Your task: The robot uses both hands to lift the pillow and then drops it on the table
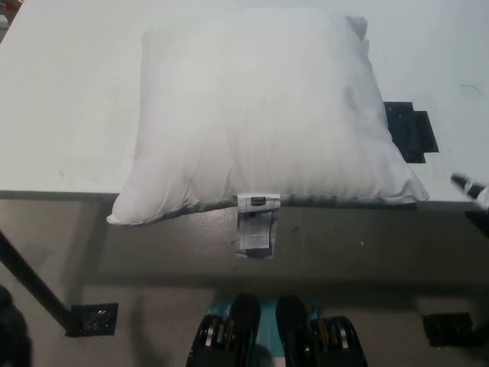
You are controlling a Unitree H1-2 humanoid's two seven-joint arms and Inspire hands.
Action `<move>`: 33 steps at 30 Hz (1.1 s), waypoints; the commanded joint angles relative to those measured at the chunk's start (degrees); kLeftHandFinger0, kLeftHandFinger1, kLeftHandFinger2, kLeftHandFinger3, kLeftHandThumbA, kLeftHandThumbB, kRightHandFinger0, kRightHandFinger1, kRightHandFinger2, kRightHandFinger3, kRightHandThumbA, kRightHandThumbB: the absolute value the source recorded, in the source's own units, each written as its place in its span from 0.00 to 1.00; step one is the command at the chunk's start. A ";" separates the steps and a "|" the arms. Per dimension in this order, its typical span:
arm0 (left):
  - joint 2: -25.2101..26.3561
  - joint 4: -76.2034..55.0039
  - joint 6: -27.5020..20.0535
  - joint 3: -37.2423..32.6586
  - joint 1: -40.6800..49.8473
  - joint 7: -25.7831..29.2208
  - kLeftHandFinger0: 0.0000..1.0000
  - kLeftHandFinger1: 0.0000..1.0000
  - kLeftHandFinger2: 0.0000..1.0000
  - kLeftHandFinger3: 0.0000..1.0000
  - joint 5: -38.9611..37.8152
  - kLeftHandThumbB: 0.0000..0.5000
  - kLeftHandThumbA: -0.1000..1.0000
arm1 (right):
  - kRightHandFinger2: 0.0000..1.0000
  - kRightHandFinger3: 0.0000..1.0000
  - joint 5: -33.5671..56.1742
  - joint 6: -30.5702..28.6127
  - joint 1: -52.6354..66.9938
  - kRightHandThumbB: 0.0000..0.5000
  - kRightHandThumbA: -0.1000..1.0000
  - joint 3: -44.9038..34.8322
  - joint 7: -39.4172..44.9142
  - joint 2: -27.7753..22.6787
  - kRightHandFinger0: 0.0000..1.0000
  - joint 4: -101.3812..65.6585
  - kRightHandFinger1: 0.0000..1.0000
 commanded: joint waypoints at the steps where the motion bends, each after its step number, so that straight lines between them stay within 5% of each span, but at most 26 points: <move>1: 3.54 -1.25 3.11 1.64 -7.74 -3.68 1.00 1.00 1.00 1.00 -3.55 0.28 1.00 | 1.00 1.00 0.48 7.36 -6.23 0.61 1.00 -1.23 2.76 -2.75 1.00 -4.98 1.00; 3: 2.53 -2.19 7.67 1.19 -13.09 -4.43 1.00 1.00 1.00 1.00 -7.73 0.19 1.00 | 1.00 1.00 -1.21 9.50 -10.37 0.73 1.00 -0.68 3.47 -3.57 1.00 -4.76 1.00; 8: 1.10 0.96 9.87 0.75 -18.34 -5.61 1.00 1.00 1.00 1.00 -7.84 0.17 1.00 | 1.00 1.00 -0.29 10.84 -15.98 0.76 1.00 0.49 3.89 -2.95 1.00 -1.05 1.00; 11: 0.34 5.37 9.69 -0.60 -21.48 -6.20 1.00 1.00 1.00 1.00 -4.83 0.25 1.00 | 1.00 1.00 -1.74 12.95 -19.70 0.84 1.00 2.25 4.90 -2.99 1.00 1.29 1.00; 12: -0.12 8.56 9.59 -1.24 -23.80 -6.09 1.00 1.00 1.00 1.00 -3.53 0.40 1.00 | 1.00 1.00 -3.34 13.24 -22.31 0.88 1.00 3.72 5.39 -3.41 1.00 3.86 1.00; 15: -1.18 12.85 7.84 -2.18 -26.69 -5.33 1.00 1.00 1.00 1.00 -1.12 0.48 1.00 | 1.00 1.00 -2.86 12.50 -27.04 0.82 1.00 4.91 5.71 -3.67 1.00 9.29 1.00; 21: -4.73 22.11 1.26 -1.58 -30.54 -2.33 1.00 1.00 1.00 1.00 1.46 0.48 1.00 | 1.00 1.00 -4.27 8.51 -33.65 0.92 1.00 7.58 2.53 -1.40 1.00 22.42 1.00; 25: -7.15 27.71 -2.41 -1.67 -31.43 -1.32 1.00 1.00 1.00 1.00 2.73 0.50 1.00 | 1.00 1.00 -5.17 7.57 -34.08 0.87 1.00 8.39 0.86 -0.50 1.00 27.45 1.00; 29: -9.33 32.69 -2.46 -2.77 -31.58 -0.78 1.00 1.00 1.00 1.00 3.91 0.46 1.00 | 1.00 1.00 -4.35 6.14 -34.32 0.87 1.00 8.62 0.18 0.40 1.00 34.46 1.00; 30: -9.57 35.63 -2.46 -3.21 -32.21 -0.23 1.00 1.00 1.00 1.00 4.50 0.34 1.00 | 1.00 1.00 -3.42 4.89 -34.84 0.84 1.00 8.24 -0.40 1.09 1.00 38.39 1.00; 33: -10.00 41.23 -2.46 -3.47 -33.28 0.23 1.00 1.00 1.00 1.00 4.55 0.31 1.00 | 1.00 1.00 -0.67 2.65 -35.07 0.79 1.00 7.02 -0.39 2.55 1.00 43.77 1.00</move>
